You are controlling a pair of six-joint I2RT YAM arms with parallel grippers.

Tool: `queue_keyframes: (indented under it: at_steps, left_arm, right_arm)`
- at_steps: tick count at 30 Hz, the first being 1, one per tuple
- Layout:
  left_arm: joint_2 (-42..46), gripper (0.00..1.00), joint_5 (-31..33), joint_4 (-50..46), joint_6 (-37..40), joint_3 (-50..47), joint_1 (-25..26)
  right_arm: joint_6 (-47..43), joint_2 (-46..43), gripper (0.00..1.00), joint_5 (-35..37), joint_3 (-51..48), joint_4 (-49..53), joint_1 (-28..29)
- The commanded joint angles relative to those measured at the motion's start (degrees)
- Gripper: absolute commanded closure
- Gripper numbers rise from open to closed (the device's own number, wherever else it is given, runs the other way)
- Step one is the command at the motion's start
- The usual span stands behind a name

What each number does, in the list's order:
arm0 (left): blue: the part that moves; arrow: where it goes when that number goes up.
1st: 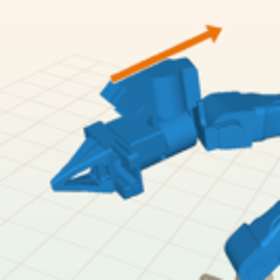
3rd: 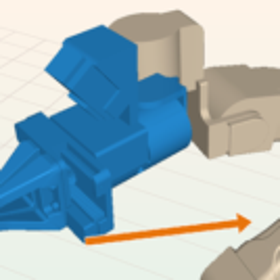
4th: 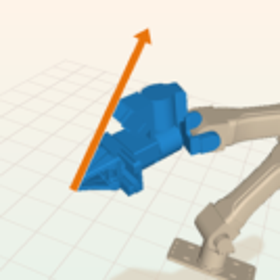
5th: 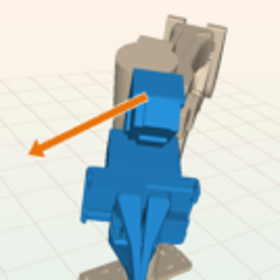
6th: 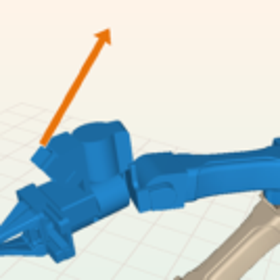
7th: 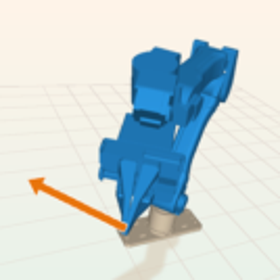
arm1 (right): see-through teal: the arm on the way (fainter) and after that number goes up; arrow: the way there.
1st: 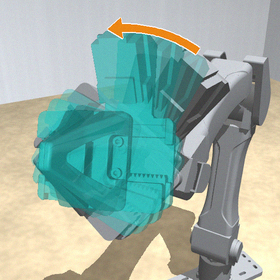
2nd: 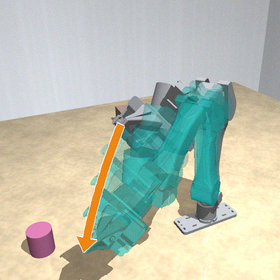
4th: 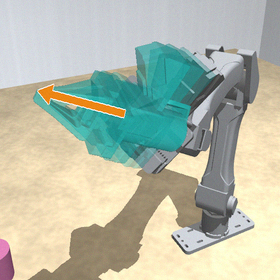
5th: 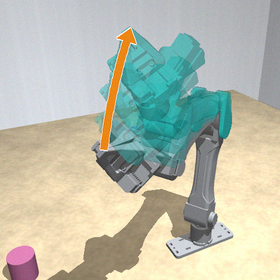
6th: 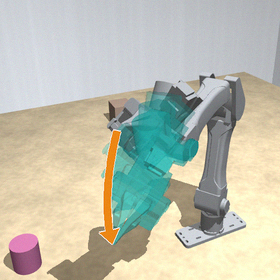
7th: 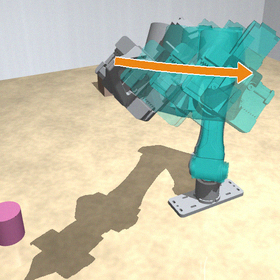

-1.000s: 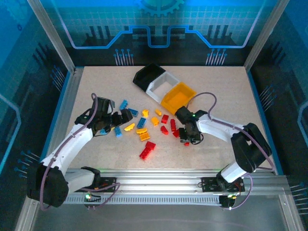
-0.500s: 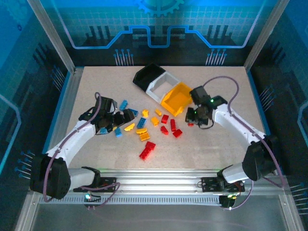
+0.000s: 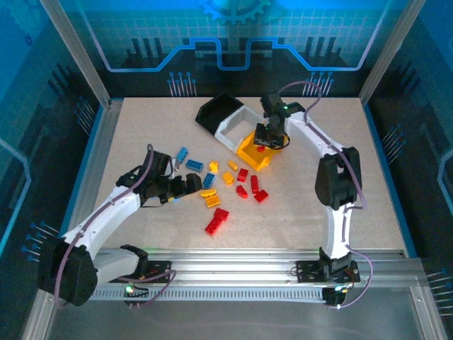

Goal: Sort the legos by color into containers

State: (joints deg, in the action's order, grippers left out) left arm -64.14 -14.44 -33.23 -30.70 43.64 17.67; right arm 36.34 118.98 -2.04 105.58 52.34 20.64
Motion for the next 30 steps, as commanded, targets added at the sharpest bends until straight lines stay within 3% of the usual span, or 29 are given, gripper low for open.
queue_keyframes:
  at_steps: [1, 4, 10, 16, 23, 30]
  left_arm:
    - [2.81, 0.01, -0.21, -4.7, 1.37, -1.73, 2.08]
    - [3.96, 0.01, 0.9, -5.71, 0.91, -2.5, 4.98]
    - [1.63, 0.01, 3.54, -5.33, 0.86, -3.39, 11.98]
    - [-6.04, 0.01, 7.34, -4.14, 3.7, -1.16, 21.38]
    - [-17.83, 0.06, 14.91, -4.67, 6.43, 3.74, 31.56]
    - [-22.75, 0.15, 16.26, -2.33, 7.61, 4.83, 32.69]
  right_arm:
    - [-0.87, 3.47, 0.77, -1.09, 3.67, 3.15, -1.17]
    - [-0.66, 5.56, 0.72, -1.68, 5.08, 3.01, -1.49]
    - [-0.57, 6.38, 0.52, -2.19, 6.57, 3.38, -1.48]
    - [-0.61, 0.41, 0.46, -2.22, 3.62, 3.65, -1.02]
    - [1.15, -15.01, 0.44, -2.81, -11.73, 0.41, 0.76]
    - [3.36, -29.5, 0.44, -2.56, -29.85, -1.3, 2.97]
